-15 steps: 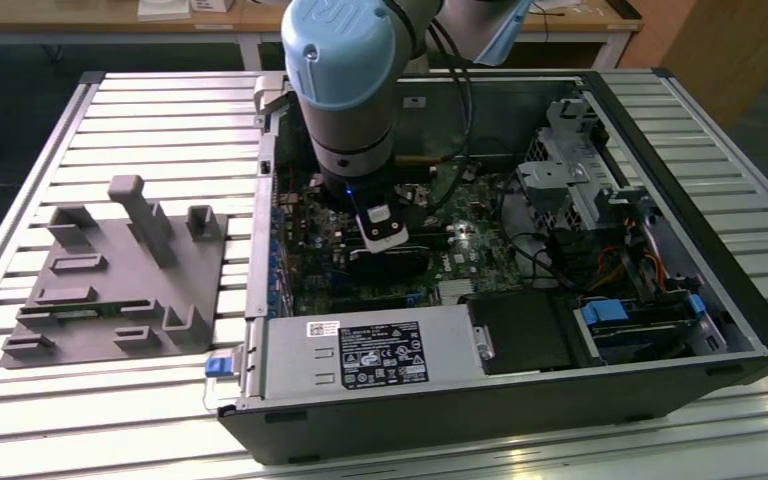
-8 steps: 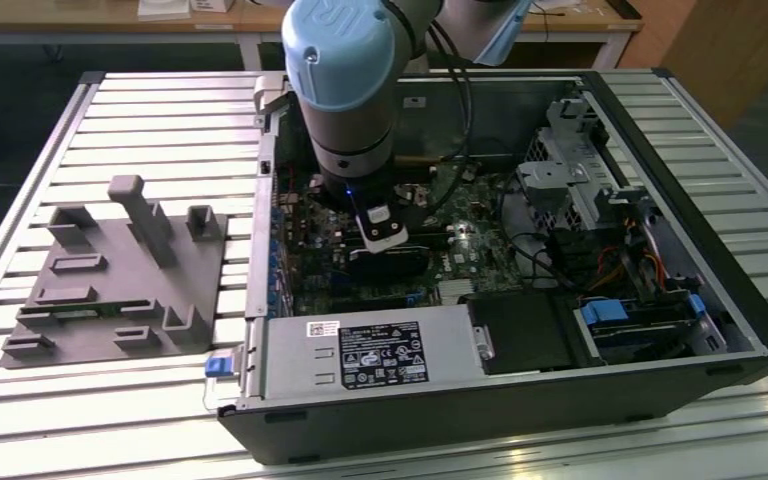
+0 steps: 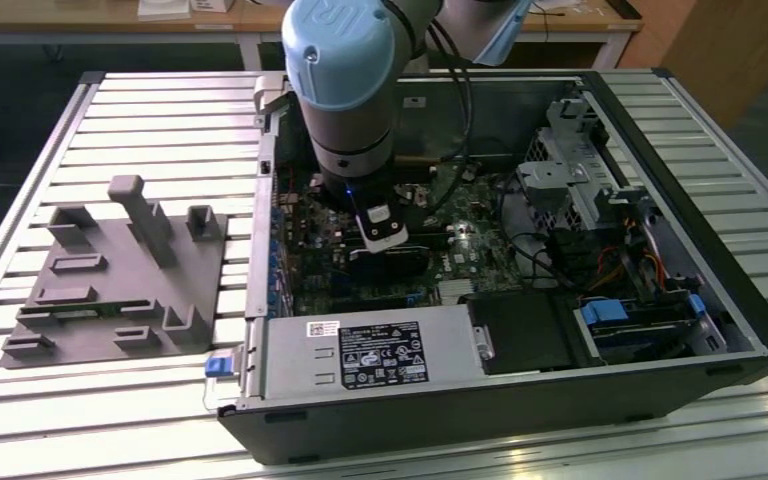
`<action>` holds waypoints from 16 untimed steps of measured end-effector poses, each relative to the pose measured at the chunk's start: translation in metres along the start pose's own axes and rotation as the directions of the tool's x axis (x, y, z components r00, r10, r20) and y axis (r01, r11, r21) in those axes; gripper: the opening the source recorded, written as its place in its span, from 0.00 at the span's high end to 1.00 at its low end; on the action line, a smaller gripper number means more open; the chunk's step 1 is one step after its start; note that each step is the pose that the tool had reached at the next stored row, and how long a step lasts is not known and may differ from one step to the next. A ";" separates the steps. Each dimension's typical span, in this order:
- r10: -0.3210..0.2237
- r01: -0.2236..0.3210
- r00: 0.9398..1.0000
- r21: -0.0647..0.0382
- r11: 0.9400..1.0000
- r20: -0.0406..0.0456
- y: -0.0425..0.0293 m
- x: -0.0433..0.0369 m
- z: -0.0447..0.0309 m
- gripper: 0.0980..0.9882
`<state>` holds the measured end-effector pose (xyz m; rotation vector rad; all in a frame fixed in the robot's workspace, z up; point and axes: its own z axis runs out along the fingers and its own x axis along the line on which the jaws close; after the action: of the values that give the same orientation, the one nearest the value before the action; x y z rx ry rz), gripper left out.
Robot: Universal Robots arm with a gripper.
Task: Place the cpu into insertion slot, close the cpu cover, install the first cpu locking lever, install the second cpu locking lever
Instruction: 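Install the second cpu locking lever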
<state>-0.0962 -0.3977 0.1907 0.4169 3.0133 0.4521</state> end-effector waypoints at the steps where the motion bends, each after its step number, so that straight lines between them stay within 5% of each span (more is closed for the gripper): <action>1: 0.000 0.000 1.000 0.000 1.000 0.000 0.0005 -0.0001 -0.0016 0.99; 9: 0.000 0.000 1.000 0.003 1.000 0.000 0.0063 -0.0006 -0.0204 0.99; 11: -0.001 0.001 1.000 0.010 1.000 0.002 0.0073 -0.0006 -0.0236 0.99; 13: -0.002 0.002 1.000 0.029 1.000 0.008 0.0078 -0.0007 -0.0249 0.99; 16: 0.000 0.000 1.000 0.034 0.999 0.010 0.0086 -0.0040 -0.0246 0.99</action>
<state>-0.0927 -0.3977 0.2168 0.4201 3.0153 0.3987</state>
